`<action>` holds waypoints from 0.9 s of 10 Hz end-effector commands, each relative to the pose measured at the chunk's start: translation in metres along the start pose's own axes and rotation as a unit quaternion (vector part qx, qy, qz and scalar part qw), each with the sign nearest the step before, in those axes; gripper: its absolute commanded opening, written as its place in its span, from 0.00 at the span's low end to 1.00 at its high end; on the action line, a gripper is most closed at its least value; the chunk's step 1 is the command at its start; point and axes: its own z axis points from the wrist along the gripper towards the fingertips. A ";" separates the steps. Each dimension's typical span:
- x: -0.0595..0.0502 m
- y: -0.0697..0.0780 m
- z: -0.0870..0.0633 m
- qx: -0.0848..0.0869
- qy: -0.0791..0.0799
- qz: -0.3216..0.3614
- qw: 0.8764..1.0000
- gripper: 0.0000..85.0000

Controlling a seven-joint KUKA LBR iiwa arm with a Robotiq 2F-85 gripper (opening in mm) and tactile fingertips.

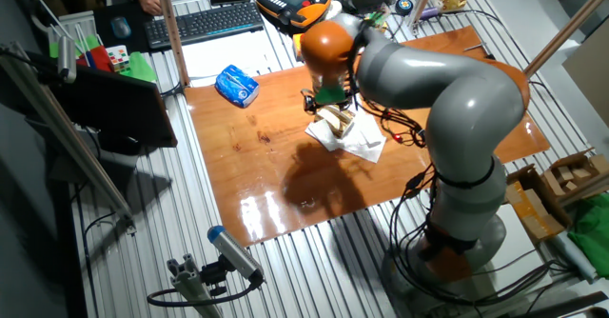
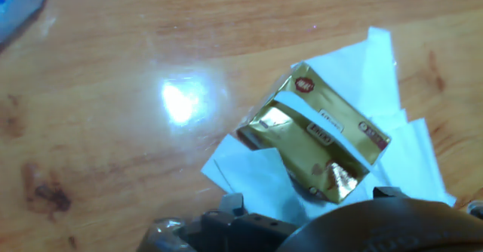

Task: Pull out a napkin

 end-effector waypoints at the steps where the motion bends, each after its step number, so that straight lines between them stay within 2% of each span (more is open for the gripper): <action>1: 0.003 -0.001 -0.005 -0.002 0.004 0.005 1.000 0.93; 2: 0.006 -0.002 -0.012 -0.013 0.017 0.010 1.000 0.83; 3: 0.009 -0.004 -0.018 -0.025 0.026 0.014 0.999 0.68; 4: 0.012 -0.005 -0.022 -0.030 0.041 0.011 0.999 0.51; 5: 0.014 -0.006 -0.026 -0.038 0.047 0.007 0.998 0.38; 8: 0.021 -0.006 -0.030 -0.041 0.045 -0.012 0.998 0.00; 9: 0.023 -0.007 -0.033 -0.042 0.049 -0.013 0.998 0.01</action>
